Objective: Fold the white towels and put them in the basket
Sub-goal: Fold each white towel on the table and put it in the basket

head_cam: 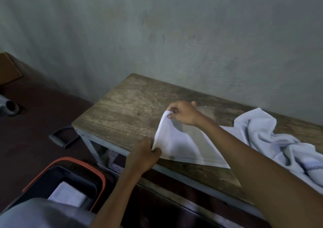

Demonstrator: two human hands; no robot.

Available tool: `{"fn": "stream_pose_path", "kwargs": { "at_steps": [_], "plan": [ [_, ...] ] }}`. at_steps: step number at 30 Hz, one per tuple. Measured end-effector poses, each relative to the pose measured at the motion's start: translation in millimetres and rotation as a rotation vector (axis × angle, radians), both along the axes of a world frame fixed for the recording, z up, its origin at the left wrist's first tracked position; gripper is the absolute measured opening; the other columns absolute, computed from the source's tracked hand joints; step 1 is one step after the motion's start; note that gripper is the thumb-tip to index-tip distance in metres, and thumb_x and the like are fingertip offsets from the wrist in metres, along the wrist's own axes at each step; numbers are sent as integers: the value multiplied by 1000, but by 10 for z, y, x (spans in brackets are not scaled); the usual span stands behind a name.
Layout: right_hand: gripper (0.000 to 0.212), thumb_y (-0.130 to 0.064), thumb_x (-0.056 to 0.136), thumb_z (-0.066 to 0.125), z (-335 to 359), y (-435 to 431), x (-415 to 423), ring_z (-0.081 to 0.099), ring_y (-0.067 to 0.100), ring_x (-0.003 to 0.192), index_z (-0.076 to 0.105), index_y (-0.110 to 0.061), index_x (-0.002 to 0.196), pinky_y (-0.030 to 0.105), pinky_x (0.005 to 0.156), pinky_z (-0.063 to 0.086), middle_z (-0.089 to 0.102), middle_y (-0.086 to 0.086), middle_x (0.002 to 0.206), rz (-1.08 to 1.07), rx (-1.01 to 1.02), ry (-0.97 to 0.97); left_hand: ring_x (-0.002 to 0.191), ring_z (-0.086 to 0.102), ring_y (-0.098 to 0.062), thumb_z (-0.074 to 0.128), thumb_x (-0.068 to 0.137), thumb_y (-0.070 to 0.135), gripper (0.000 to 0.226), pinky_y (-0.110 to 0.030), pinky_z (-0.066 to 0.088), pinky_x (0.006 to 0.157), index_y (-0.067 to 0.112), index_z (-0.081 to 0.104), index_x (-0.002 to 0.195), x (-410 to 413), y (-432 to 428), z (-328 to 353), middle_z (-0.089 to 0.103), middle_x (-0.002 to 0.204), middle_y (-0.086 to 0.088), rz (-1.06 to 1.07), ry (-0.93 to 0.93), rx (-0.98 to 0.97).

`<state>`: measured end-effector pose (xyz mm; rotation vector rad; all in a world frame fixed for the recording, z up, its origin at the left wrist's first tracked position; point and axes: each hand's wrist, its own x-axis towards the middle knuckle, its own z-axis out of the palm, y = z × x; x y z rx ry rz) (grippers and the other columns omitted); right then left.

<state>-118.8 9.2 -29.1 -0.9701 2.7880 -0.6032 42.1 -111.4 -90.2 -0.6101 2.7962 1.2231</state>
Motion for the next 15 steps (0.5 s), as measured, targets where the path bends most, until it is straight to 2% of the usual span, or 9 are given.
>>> {"fn": "stream_pose_path", "kwargs": {
  "at_steps": [2,4,6,9,12,15],
  "plan": [
    [6,-25,85,62,104,115,-5,54,10,82,64,-27,91,33,81,26,51,-14,72,-7,-121,-107,74,57,-22,58,79,26,14,-31,43,63,19,46,79,17,76,93,56,73,2,42,99,13],
    [10,-9,84,61,203,245,23,54,8,64,62,-18,83,30,70,37,58,-6,67,-39,-323,-293,63,54,-17,60,77,21,15,-28,40,56,20,45,76,24,187,226,54,66,3,88,221,72],
    [17,2,83,54,305,392,39,57,12,60,61,-12,77,29,64,44,62,4,65,-116,-501,-403,55,51,-10,61,74,19,13,-25,41,53,20,49,77,27,343,381,55,64,5,143,351,152],
    [15,-9,85,52,499,665,41,58,19,66,62,-9,73,33,71,48,61,9,66,-261,-710,-508,64,58,-8,69,73,14,21,-19,45,55,22,53,85,-9,605,543,60,67,7,102,580,120],
    [16,-24,87,62,596,1013,5,58,8,58,60,-11,77,15,56,48,61,1,67,-319,-651,-431,66,59,-8,72,72,16,25,-15,44,55,25,53,86,-88,944,616,61,71,11,-67,747,2],
    [13,-9,84,63,509,1385,-62,57,9,65,60,-20,78,17,60,47,62,-1,75,-383,-555,-347,68,53,-7,71,71,16,24,-22,46,63,24,53,86,-177,1358,586,61,75,9,-165,845,-71]
  ]
}}
